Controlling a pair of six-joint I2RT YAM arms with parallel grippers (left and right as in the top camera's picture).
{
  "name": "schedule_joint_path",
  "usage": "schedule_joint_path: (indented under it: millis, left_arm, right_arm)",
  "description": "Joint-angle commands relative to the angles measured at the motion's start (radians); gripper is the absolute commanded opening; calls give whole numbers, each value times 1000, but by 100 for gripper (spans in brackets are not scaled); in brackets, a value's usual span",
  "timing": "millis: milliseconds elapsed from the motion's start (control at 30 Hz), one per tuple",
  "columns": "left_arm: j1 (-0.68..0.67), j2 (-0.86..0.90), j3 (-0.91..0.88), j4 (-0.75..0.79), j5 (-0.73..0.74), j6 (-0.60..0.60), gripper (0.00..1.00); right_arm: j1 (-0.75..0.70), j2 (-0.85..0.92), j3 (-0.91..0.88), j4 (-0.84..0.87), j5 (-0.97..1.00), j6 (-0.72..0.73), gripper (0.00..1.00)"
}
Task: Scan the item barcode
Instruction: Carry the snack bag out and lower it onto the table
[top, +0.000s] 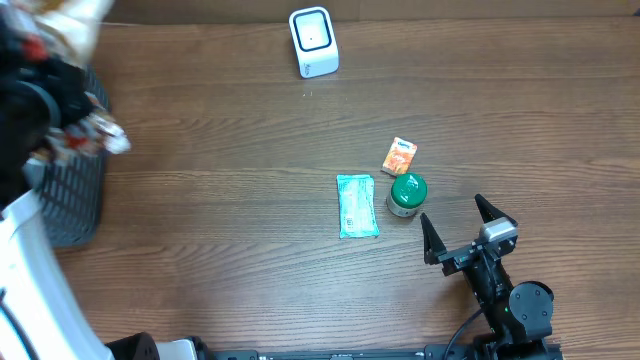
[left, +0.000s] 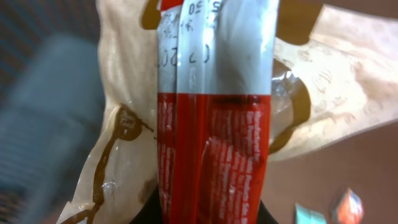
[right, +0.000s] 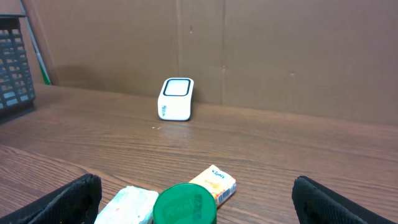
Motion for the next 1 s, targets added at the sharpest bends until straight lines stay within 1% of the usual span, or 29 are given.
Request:
schedule_joint_path:
  millis: [0, 100, 200, 367, 500, 567, 700, 967]
  left_arm:
    - [-108, 36, -148, -22, 1, -58, 4]
    - [-180, 36, -303, 5, 1, -60, 4]
    - [-246, 36, -452, 61, 2, -96, 4]
    - [-345, 36, -704, 238, 2, -180, 4]
    - [-417, 36, -867, 370, -1, -243, 4]
    - [-456, 36, -946, 432, -32, -288, 4]
    - [-515, 37, -1061, 513, -127, -432, 4]
    - [-598, 49, -1218, 681, -146, -481, 4]
  right_arm:
    - [-2, -10, -11, 5, -1, 1, 100]
    - [-2, -10, -11, 5, -1, 1, 100]
    - [-2, -10, -11, 5, -1, 1, 100]
    - [-2, -10, -11, 5, -1, 1, 100]
    - [-2, -10, -11, 5, -1, 1, 100]
    - [-2, -10, -11, 5, -1, 1, 100]
    - [-2, -10, -11, 5, -1, 1, 100]
    - [-2, -10, -11, 5, -1, 1, 100]
